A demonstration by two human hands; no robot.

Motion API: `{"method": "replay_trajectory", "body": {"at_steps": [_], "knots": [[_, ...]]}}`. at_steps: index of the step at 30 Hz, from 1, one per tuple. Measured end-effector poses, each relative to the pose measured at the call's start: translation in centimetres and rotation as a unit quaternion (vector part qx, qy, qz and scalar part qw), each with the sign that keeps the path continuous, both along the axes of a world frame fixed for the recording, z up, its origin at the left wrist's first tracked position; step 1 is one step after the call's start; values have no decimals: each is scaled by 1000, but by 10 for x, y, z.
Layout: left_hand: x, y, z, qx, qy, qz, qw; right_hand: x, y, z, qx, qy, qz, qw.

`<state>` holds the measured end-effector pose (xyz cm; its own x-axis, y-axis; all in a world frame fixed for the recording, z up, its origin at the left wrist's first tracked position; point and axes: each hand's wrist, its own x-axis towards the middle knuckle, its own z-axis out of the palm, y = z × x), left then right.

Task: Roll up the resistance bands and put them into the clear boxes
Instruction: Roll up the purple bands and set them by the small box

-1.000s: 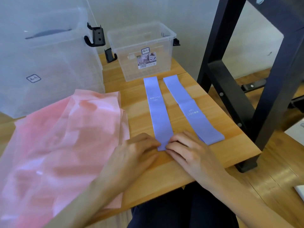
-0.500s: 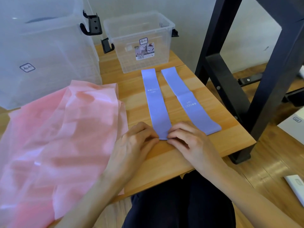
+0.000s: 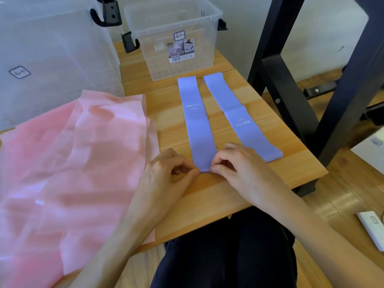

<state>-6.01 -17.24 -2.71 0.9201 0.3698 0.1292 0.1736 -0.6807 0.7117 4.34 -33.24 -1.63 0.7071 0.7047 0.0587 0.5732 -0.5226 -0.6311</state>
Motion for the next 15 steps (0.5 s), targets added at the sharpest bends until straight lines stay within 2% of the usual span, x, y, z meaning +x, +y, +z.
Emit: {"method": "replay_trajectory", "body": {"at_steps": [10,15], "knots": [[17,-3,11,26,83,13,996,4,9,17,-84,45,-51,994],[16,-5,11,50,63,26,996,3,7,9,-17,24,-64,997]]}}
